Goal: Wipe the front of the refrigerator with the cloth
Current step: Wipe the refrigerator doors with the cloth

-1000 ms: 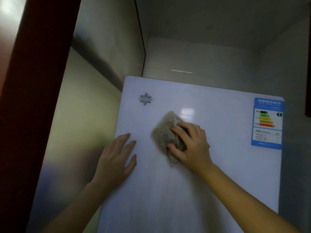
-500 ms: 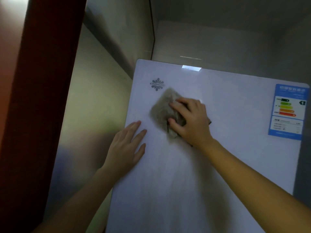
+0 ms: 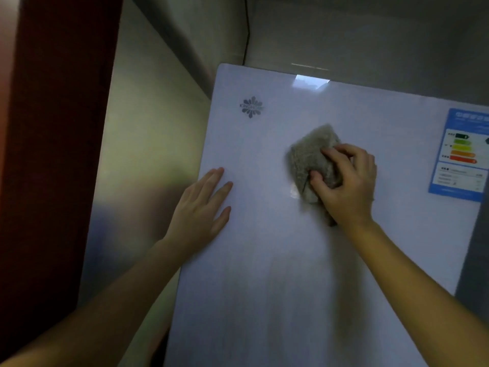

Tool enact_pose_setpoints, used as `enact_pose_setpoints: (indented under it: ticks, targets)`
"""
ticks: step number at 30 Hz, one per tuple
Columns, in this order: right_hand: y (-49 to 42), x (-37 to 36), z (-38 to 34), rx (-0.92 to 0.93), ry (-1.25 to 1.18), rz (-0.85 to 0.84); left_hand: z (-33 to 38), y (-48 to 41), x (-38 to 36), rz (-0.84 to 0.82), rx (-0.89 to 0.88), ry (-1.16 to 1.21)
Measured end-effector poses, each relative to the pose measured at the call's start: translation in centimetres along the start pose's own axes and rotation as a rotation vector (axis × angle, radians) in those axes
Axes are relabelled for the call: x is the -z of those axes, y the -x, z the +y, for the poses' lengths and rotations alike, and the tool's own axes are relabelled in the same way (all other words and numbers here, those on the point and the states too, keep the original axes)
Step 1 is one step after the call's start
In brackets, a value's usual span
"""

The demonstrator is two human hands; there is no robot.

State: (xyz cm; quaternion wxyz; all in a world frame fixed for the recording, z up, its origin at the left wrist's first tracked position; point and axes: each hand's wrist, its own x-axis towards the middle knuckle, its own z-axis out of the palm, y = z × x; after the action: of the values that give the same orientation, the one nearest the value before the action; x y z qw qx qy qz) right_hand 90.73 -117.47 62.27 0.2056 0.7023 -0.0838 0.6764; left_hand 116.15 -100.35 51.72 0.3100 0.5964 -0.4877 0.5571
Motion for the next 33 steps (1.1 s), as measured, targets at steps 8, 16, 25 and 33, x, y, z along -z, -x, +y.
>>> enact_pose_setpoints:
  ticks: [8,16,25,33]
  targets:
    - [6.9,-1.8,-4.1,0.562,-0.048,-0.356,0.3,-0.1,0.4,0.006,0.0,0.013]
    - [6.7,2.4,1.1,0.128,0.047,-0.159,1.2,-0.8,0.3,0.018,0.069,0.017]
    - [13.0,4.0,2.9,0.508,0.033,-0.374,3.2,-0.1,0.2,-0.041,0.16,0.004]
    - [6.9,7.5,7.8,-0.002,0.064,-0.1,8.3,-0.8,0.0,0.017,0.068,0.036]
